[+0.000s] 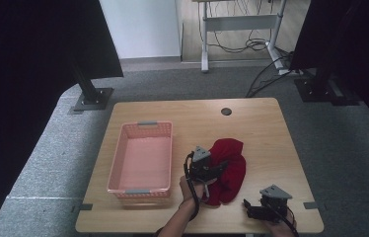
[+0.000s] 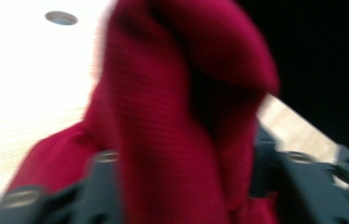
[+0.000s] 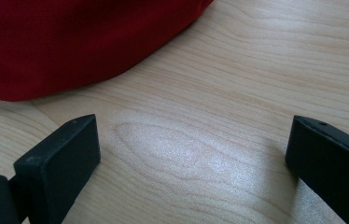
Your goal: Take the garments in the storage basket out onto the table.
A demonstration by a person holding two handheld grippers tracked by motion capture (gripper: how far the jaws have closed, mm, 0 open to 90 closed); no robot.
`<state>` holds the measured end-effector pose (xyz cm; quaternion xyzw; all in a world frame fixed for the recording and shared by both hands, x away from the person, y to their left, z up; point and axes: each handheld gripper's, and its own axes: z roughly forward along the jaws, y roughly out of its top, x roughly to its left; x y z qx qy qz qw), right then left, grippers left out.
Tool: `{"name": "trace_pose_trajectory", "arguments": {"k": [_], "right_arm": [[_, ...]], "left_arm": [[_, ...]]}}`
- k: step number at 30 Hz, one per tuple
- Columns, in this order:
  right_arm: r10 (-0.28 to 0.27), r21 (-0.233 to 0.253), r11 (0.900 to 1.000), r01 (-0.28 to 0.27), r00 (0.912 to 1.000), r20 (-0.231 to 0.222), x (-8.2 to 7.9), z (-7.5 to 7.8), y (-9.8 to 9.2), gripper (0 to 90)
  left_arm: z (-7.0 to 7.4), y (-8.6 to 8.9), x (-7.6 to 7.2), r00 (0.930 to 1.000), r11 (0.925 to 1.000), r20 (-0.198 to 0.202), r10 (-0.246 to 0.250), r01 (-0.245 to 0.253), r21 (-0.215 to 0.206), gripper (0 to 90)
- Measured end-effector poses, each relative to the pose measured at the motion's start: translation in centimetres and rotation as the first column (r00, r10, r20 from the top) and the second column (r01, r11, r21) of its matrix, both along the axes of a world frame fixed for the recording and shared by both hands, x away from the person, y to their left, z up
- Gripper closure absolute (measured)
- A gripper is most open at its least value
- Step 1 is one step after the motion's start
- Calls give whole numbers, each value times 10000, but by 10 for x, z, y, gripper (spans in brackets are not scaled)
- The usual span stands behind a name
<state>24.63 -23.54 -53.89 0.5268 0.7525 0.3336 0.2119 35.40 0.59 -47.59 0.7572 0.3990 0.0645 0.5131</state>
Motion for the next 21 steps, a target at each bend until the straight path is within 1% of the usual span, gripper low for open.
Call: {"name": "trace_pose_trajectory", "arguments": {"k": [3, 5, 7, 10, 16, 17, 18, 19, 20, 21], "right_arm": [[1, 0, 10000, -1, 10000, 1, 0, 0, 0, 28], [1, 0, 10000, -1, 10000, -1, 0, 0, 0, 28], [2, -3, 10000, -2, 10000, 3, 0, 0, 0, 28], [3, -4, 10000, -3, 10000, 5, 0, 0, 0, 28], [9, -6, 10000, -9, 10000, 13, 0, 0, 0, 28], [11, -6, 10000, -11, 10000, 15, 0, 0, 0, 28], [11, -6, 10000, -11, 10000, 15, 0, 0, 0, 28], [16, -7, 10000, -16, 10000, 14, 0, 0, 0, 28], [29, -11, 10000, -29, 10000, 14, 0, 0, 0, 28], [42, -18, 10000, -42, 10000, 23, 0, 0, 0, 28]], "left_arm": [[2, 0, -3, 10000, 10000, -53, 80, -80, 20, 263], [3, 0, -5, 9999, 9998, 19, 168, -168, 79, 203], [6, 1, -6, 9999, 9998, -22, 148, -147, 133, 131], [9, 4, -10, 10000, 9999, 38, 51, -51, 132, 94], [14, 12, -16, 9998, 9998, 159, 72, -75, 178, 83], [16, 16, -18, 9998, 9995, 189, -7, 1, 305, 84], [16, 16, -18, 9998, 9995, 189, -7, 1, 305, 82], [18, 17, -20, 9997, 9991, 244, -39, 29, 433, 82], [19, 19, -22, 9994, 9986, 345, -71, 52, 525, 81], [23, 23, -26, 9978, 9962, 645, 120, -174, 849, 69]]}}
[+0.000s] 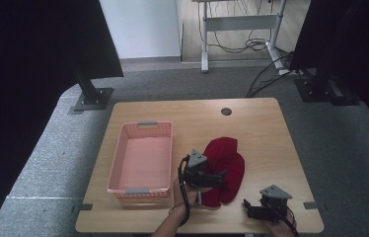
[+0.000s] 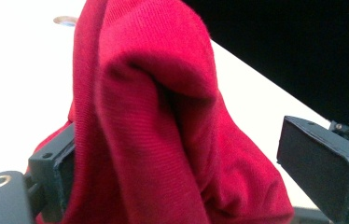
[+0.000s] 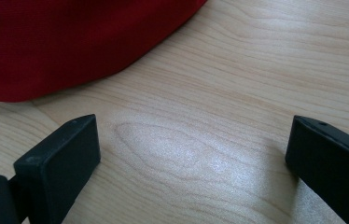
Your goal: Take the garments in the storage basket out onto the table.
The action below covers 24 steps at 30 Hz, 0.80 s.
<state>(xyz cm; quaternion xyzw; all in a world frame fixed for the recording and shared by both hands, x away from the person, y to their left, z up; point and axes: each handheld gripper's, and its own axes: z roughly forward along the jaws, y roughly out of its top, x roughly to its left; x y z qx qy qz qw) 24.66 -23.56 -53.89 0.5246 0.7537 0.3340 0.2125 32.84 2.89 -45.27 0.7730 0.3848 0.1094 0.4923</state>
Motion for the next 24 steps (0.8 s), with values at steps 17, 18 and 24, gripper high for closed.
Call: {"name": "trace_pose_trajectory", "arguments": {"k": [17, 18, 24], "right_arm": [[-9, 12, 10000, 9, 10000, -21, 0, 0, 0, 27], [-8, 10, 10000, 8, 10000, -21, 0, 0, 0, 27], [-7, 7, 10000, 7, 10000, -19, 0, 0, 0, 27]], "left_arm": [[10, 56, -30, 9991, 9999, 388, 140, -140, -14, 56], [10, 60, -32, 9991, 9999, 409, 126, -129, 53, 54], [14, 86, -49, 9980, 9999, 639, 17, -24, 104, 55]]}}
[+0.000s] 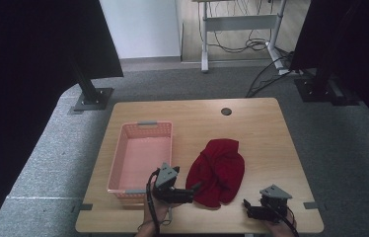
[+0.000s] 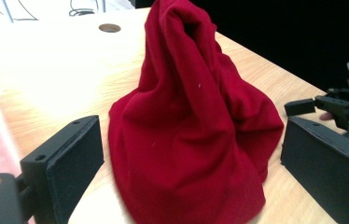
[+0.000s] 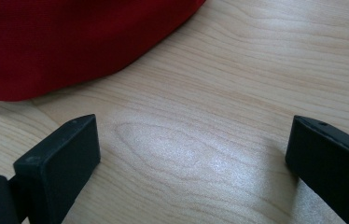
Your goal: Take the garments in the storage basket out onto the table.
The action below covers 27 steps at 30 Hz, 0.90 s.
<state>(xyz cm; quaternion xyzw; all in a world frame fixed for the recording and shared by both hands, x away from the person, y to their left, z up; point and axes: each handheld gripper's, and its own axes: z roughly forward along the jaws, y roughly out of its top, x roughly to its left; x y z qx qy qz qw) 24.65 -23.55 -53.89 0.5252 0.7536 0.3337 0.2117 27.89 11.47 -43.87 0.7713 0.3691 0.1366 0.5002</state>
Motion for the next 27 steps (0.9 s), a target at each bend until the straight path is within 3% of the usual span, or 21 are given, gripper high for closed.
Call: {"name": "trace_pose_trajectory", "arguments": {"k": [4, 9, 16, 27], "right_arm": [[0, 0, 10000, 0, 10000, -1, 0, 0, 0, 27], [-1, 0, 10000, 1, 10000, 0, 0, 0, 0, 27], [-2, 0, 10000, 2, 10000, 1, 0, 0, 0, 27], [-3, -1, 10000, 3, 10000, 1, 0, 0, 0, 27]], "left_arm": [[0, 23, -11, 9999, 9998, 119, 32, -34, 206, 55], [-3, 40, -19, 9997, 9995, 146, 209, -212, 254, 54], [-12, 67, -25, 9991, 9987, -49, 412, -410, 306, 50], [-14, 79, -31, 9991, 9987, -39, 411, -409, 294, 49]]}}
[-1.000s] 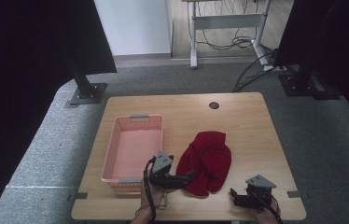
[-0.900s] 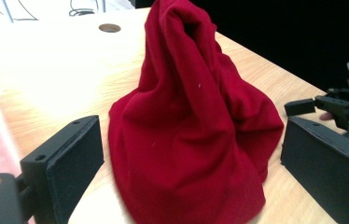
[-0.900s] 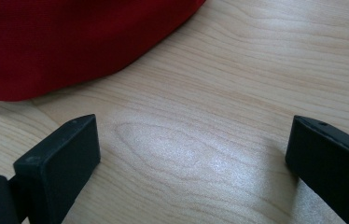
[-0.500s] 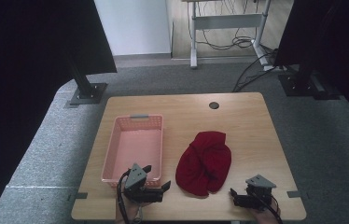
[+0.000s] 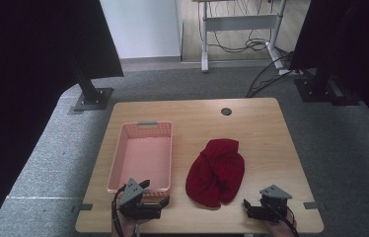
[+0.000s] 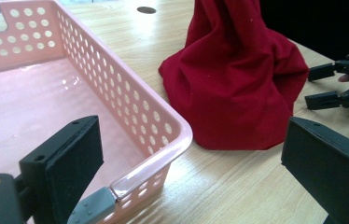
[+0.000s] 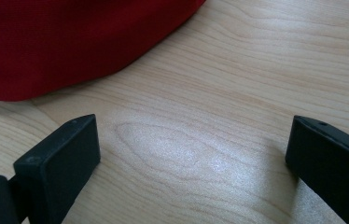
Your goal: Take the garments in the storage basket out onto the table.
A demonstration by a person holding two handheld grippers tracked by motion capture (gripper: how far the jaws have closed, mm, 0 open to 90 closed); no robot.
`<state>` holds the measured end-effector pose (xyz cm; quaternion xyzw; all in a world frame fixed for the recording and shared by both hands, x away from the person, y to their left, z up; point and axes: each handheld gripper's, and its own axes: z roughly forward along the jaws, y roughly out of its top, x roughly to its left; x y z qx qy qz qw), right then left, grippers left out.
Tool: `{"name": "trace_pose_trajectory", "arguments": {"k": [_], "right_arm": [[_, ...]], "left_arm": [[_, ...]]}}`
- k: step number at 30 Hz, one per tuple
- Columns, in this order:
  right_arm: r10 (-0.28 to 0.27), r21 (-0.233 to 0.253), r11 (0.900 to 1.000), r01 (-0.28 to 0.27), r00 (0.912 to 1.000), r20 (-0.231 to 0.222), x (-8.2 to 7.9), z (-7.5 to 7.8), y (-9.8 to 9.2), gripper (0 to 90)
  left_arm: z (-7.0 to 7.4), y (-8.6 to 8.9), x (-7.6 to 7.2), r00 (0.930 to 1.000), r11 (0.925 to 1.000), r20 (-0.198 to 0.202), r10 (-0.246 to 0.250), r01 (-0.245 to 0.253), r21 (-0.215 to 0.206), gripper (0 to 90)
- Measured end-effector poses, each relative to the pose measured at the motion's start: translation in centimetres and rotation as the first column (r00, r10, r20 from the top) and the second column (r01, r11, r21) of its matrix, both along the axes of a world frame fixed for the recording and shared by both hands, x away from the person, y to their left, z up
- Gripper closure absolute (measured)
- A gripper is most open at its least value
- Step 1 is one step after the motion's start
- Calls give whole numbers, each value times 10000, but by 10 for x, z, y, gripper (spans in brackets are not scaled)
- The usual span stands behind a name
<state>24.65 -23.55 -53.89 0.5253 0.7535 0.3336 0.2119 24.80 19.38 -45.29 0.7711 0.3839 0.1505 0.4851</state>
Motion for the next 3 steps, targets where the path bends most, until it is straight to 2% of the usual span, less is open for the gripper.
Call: {"name": "trace_pose_trajectory", "arguments": {"k": [3], "right_arm": [[0, 3, 10000, 0, 10000, -4, 0, 0, 0, 27]], "left_arm": [[0, 0, -1, 10000, 10000, 48, -12, 12, 37, 43]]}}
